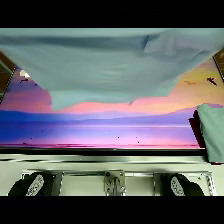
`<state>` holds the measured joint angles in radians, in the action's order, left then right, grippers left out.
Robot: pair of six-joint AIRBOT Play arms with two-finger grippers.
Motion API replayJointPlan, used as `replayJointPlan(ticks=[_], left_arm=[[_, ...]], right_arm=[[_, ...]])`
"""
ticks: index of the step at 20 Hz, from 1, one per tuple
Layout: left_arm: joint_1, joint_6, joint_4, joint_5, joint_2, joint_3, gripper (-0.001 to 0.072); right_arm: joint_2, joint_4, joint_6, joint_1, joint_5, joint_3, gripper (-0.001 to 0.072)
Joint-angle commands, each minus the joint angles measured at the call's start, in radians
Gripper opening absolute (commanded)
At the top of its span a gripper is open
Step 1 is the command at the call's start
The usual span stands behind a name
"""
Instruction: Fold the shirts.
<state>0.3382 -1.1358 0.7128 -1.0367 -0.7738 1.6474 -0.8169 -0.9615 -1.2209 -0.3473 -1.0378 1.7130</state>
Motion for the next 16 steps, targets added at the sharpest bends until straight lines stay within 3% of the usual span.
replayJointPlan(ticks=[1,8,13,16], left_arm=[[-0.004,-0.227,0.146,-0.005,0.096,0.251,0.0039],[-0.004,-0.335,0.355,-0.284,0.219,0.273,0.0039],[-0.004,-0.336,0.402,-0.425,0.195,0.222,0.004],[-0.004,-0.346,0.391,-0.466,0.175,0.03,0.004]], right_arm=[[0.201,-0.208,-0.143,0.001,0.006,0.114,0.0058],[0.348,-0.335,-0.206,0.001,-0.232,0.114,0.0058],[0.269,-0.387,-0.24,0.001,-0.494,0.108,0.0059],[0.158,-0.379,-0.276,0.001,-0.632,0.011,0.0058]])
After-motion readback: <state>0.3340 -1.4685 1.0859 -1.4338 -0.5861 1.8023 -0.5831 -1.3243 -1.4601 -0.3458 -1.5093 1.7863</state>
